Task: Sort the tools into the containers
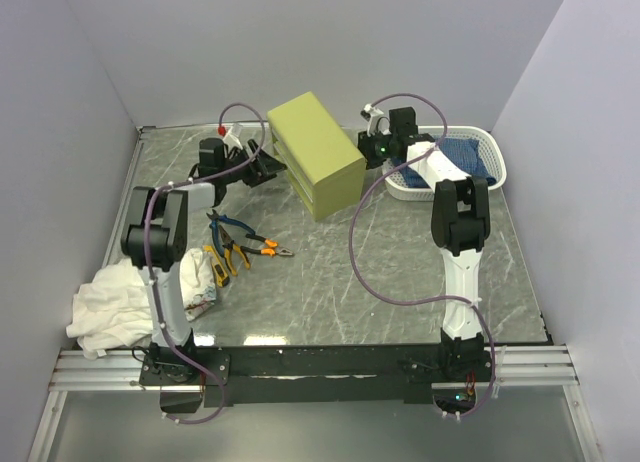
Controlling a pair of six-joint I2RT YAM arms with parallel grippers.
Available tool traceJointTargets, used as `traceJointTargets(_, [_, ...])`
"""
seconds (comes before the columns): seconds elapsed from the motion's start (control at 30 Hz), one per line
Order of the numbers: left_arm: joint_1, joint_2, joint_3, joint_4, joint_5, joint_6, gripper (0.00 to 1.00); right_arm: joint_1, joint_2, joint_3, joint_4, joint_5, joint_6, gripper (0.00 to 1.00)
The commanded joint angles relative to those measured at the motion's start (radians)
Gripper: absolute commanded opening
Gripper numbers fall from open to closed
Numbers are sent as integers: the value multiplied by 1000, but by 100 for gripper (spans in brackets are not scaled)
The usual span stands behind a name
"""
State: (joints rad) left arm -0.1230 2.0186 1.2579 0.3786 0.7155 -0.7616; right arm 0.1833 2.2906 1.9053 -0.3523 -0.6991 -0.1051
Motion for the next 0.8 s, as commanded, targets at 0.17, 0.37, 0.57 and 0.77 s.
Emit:
traceJointTargets(0.17, [3,216,95,324,67,-320,67,38,-115,-35,-109,-20,-47,19])
traceJointTargets(0.37, [-15,255,121,381,96,-344,58,38,-115,-38,-117,-20,-56,19])
traceJointTargets(0.57, [-27,224,83,385,107,-344,53,38,-106,-37,-116,-34,-51,19])
traceJointTargets(0.77, [-59,272,149,385,121,-344,52,36,-99,-26,-109,-31,-42,19])
